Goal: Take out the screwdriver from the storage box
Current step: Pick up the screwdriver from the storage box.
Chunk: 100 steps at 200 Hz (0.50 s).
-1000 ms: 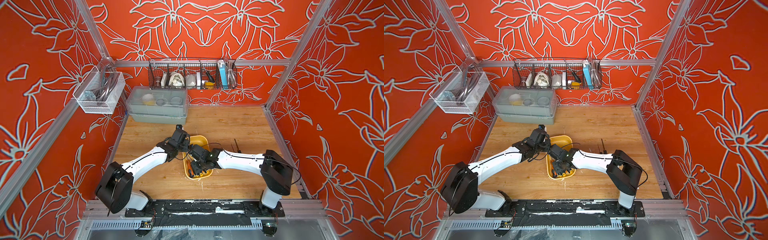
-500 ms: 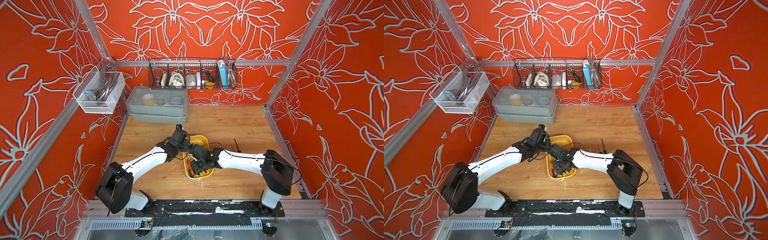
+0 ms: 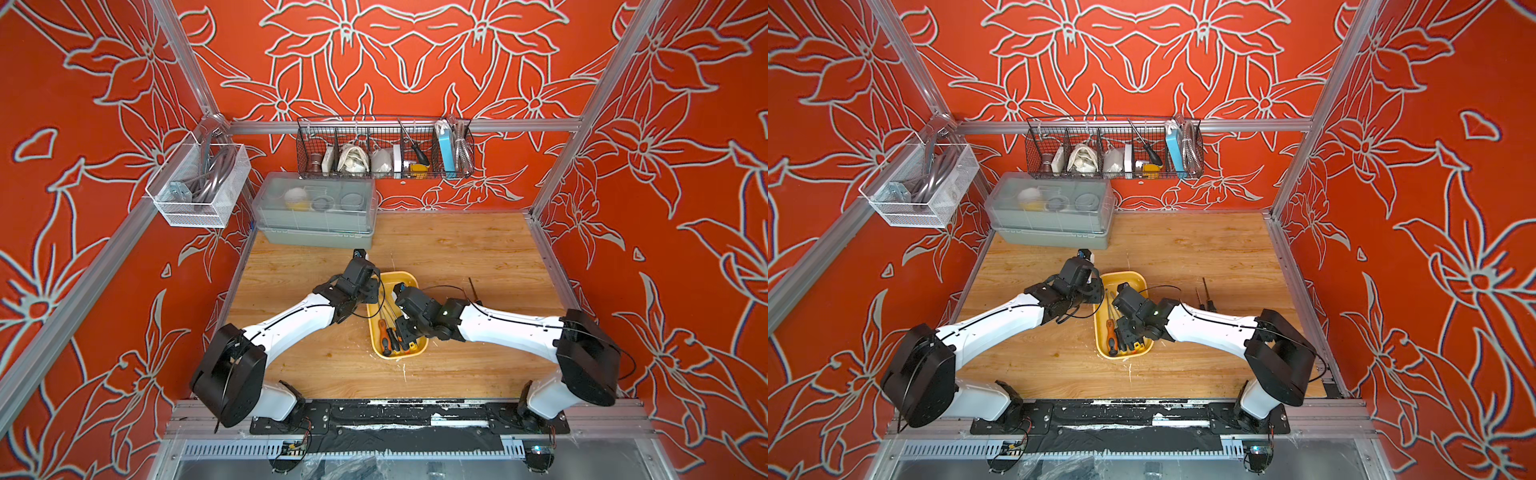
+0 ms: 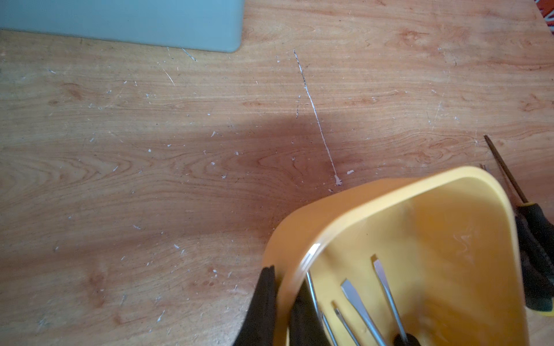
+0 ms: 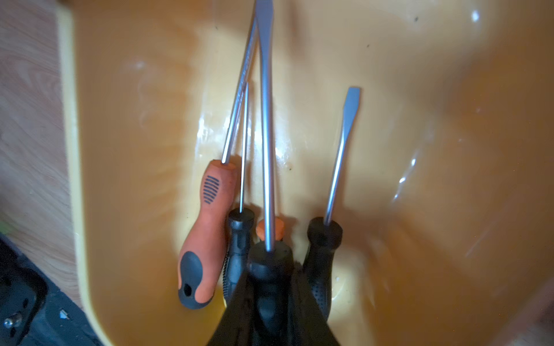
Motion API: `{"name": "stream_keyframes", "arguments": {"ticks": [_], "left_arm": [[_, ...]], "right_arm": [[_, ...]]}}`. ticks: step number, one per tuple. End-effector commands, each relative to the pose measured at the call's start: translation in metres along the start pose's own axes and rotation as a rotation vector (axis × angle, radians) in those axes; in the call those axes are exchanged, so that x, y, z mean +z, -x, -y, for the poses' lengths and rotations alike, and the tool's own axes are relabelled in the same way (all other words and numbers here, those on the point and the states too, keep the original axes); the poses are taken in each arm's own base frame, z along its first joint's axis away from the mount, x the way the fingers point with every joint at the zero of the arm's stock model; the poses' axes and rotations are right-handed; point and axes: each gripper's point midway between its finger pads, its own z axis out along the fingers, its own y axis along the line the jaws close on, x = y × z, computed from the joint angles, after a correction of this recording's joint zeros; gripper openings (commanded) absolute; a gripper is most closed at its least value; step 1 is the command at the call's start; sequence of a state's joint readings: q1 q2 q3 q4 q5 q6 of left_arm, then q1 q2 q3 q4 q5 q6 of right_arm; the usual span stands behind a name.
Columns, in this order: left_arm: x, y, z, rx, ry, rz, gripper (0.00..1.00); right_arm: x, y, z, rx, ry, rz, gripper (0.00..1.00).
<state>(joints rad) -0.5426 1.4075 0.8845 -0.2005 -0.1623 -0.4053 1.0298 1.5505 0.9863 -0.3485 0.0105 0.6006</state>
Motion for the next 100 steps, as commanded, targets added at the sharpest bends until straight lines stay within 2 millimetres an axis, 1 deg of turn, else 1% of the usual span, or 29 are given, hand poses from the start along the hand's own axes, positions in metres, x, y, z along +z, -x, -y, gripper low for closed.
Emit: {"name": "stream_keyframes", "arguments": {"ticks": [1, 41, 64, 81, 100], "left_arm": [[-0.01, 0.021, 0.014, -0.019, -0.054, 0.056, 0.0], [-0.01, 0.022, 0.014, -0.019, -0.053, 0.057, 0.0], [-0.01, 0.022, 0.014, -0.019, -0.054, 0.059, 0.0], [-0.01, 0.022, 0.014, -0.019, -0.053, 0.058, 0.0], [-0.01, 0.022, 0.014, -0.019, -0.053, 0.059, 0.0]], "right_arm": [[-0.011, 0.016, 0.0, 0.047, 0.024, 0.092, 0.0], [-0.024, 0.019, 0.008, 0.051, 0.003, 0.112, 0.0], [-0.039, 0.022, 0.016, 0.057, -0.01, 0.136, 0.0], [-0.052, 0.022, 0.026, 0.062, -0.028, 0.149, 0.0], [-0.068, 0.023, 0.045, 0.076, -0.062, 0.17, 0.0]]}}
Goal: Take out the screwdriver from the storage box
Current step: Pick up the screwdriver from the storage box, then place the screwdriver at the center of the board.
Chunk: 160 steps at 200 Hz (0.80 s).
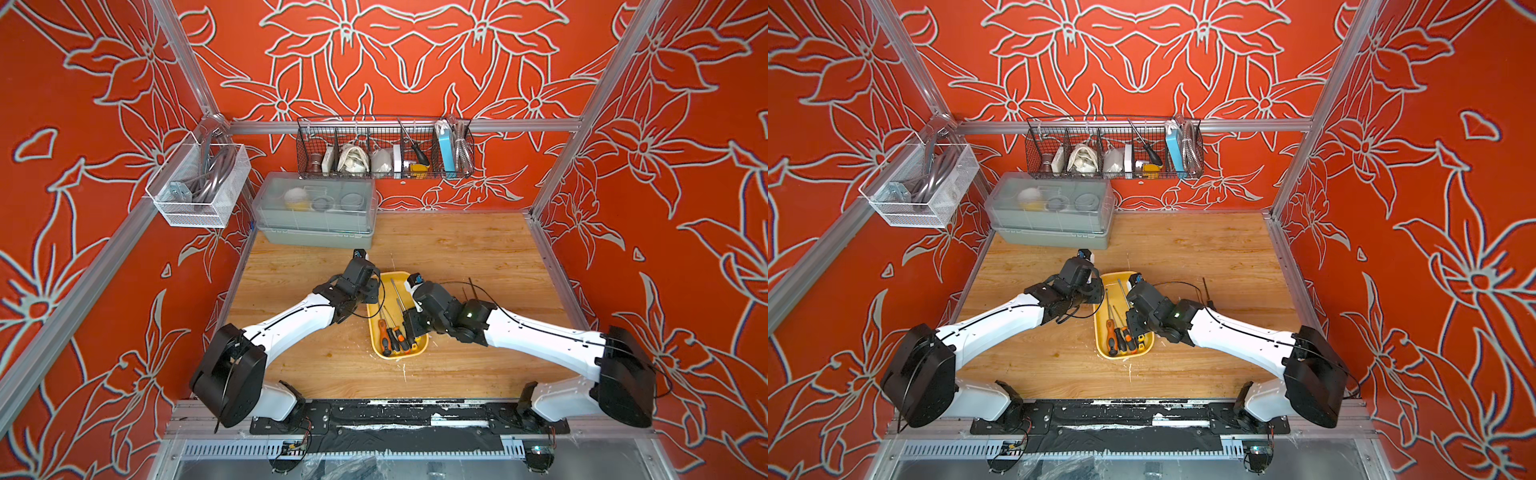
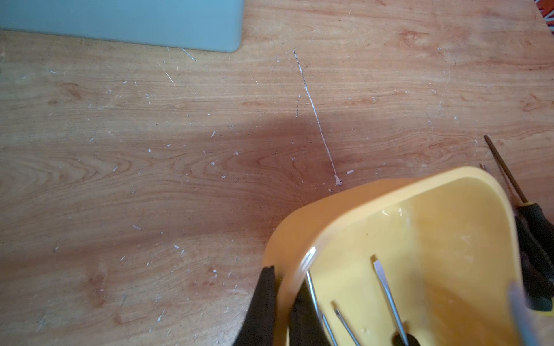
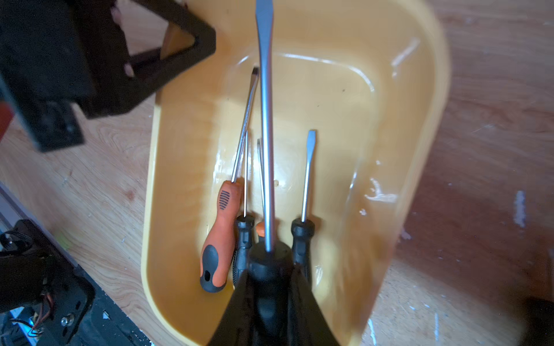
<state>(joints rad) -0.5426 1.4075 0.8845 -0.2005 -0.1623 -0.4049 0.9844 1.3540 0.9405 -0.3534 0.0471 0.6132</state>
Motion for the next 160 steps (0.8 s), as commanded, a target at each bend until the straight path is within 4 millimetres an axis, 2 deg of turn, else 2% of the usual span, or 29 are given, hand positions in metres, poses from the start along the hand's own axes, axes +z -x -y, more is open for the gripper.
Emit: {"name": "stream_keyframes", "arguments": {"ticks": [1, 58, 81, 105, 160], "left_arm": [[-0.01, 0.022, 0.014, -0.02, -0.053, 0.06, 0.0], [-0.012, 0.022, 0.014, -0.018, -0.052, 0.06, 0.0], [-0.011, 0.023, 0.014, -0.018, -0.052, 0.061, 0.0], [-0.012, 0.023, 0.014, -0.018, -0.053, 0.061, 0.0], [-0.011, 0.022, 0.015, -0.019, -0.056, 0.06, 0.0]], "right_arm": [[-0.019, 0.0, 0.031, 0.007, -0.079, 0.018, 0.0], [-0.074, 0.003, 0.118, 0.031, -0.25, 0.015, 0.0], [-0.088, -0.002, 0.146, 0.039, -0.312, -0.019, 0.0], [-0.089, -0.01, 0.168, 0.09, -0.329, -0.056, 0.0], [-0.076, -0.027, 0.228, 0.205, -0.403, -0.146, 0.0]]}}
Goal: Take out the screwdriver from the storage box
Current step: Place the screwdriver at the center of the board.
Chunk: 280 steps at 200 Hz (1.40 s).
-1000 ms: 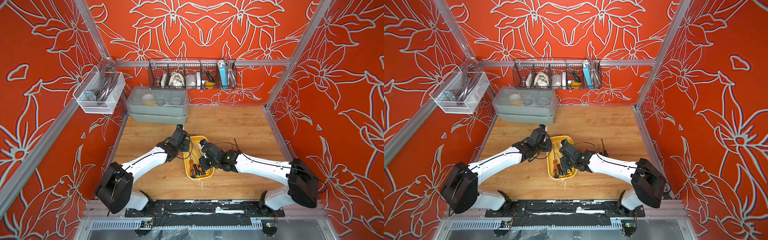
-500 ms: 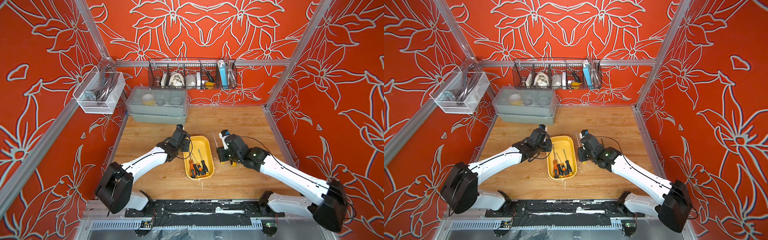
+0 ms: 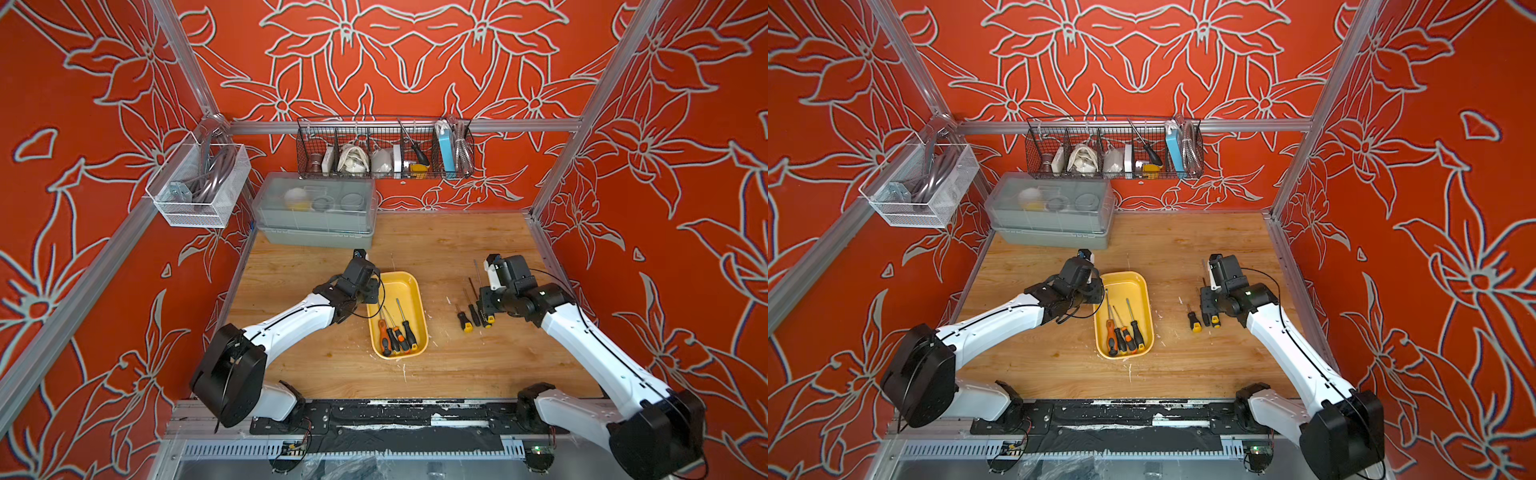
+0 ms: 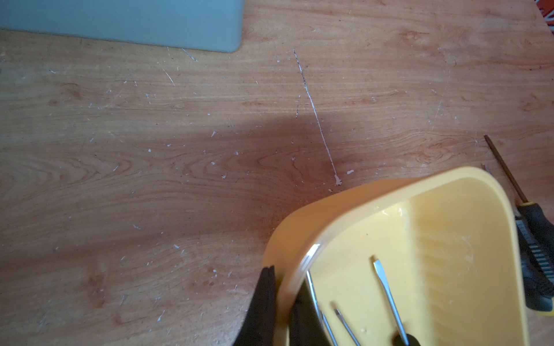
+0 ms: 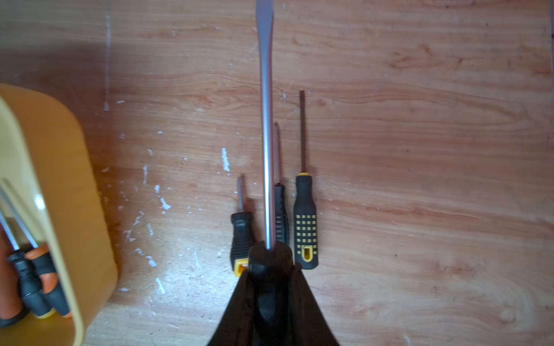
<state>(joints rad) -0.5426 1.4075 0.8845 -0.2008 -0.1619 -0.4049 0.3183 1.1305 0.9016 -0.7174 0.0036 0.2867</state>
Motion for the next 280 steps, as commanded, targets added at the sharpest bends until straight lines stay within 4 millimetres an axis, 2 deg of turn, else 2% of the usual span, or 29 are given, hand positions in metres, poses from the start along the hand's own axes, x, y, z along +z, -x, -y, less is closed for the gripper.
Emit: {"name": "stream_keyframes", "arguments": {"ticks": [1, 46, 91, 171, 280], "left_arm": [[-0.011, 0.022, 0.015, -0.019, -0.056, 0.061, 0.0], [-0.011, 0.022, 0.015, -0.02, -0.058, 0.063, 0.0], [-0.01, 0.023, 0.015, -0.019, -0.058, 0.064, 0.0], [-0.01, 0.023, 0.016, -0.019, -0.06, 0.059, 0.0], [-0.008, 0.022, 0.016, -0.018, -0.062, 0.055, 0.0]], "right_arm": [[0.016, -0.011, 0.016, -0.005, -0.012, -0.065, 0.0], [0.039, -0.006, 0.048, 0.026, -0.067, -0.118, 0.0], [0.056, -0.01, 0.062, 0.009, -0.074, -0.181, 0.0], [0.087, -0.011, 0.063, 0.02, -0.056, -0.231, 0.0], [0.109, -0.018, 0.067, 0.023, -0.047, -0.279, 0.0]]}}
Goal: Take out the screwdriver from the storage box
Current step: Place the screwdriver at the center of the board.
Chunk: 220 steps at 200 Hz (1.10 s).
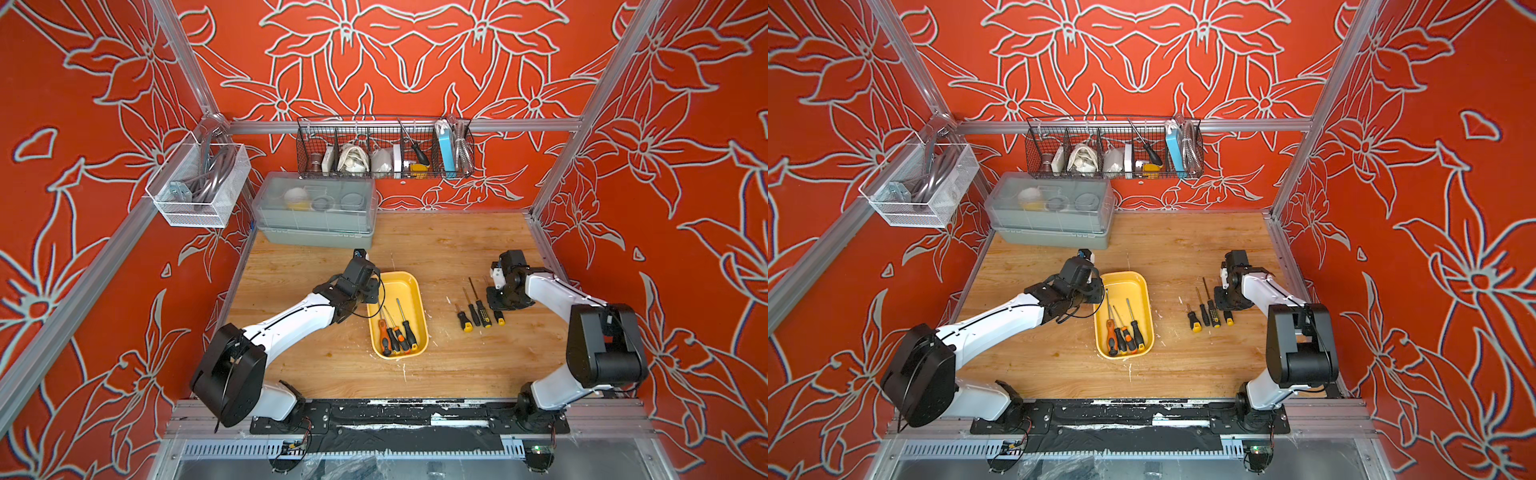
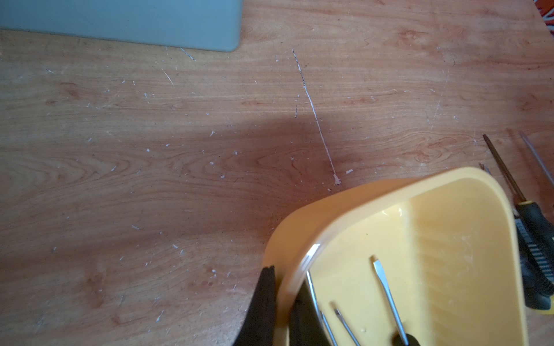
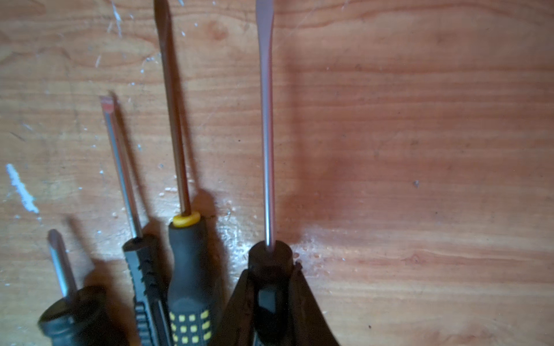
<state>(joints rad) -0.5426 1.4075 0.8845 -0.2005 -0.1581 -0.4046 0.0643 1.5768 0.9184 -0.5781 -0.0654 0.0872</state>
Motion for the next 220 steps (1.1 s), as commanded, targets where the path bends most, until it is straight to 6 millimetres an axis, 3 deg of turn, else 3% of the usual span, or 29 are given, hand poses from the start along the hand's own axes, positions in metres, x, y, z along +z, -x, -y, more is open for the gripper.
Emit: {"name": "stream_keyframes", "arguments": {"ticks": [1, 160, 220], "left_arm": [[-0.008, 0.0222, 0.0161, -0.018, -0.059, 0.057, 0.0], [-0.0075, 0.0219, 0.016, -0.017, -0.059, 0.058, 0.0], [-0.0071, 0.0214, 0.0152, -0.019, -0.057, 0.056, 0.0]], "right_arm": [[0.0013, 0.0103, -0.0001, -0.006, 0.012, 0.012, 0.0], [0.0096, 0.0097, -0.0016, -0.006, 0.039, -0.014, 0.0], [0.0098, 0.0095, -0.0017, -0.004, 0.041, -0.018, 0.12]]}}
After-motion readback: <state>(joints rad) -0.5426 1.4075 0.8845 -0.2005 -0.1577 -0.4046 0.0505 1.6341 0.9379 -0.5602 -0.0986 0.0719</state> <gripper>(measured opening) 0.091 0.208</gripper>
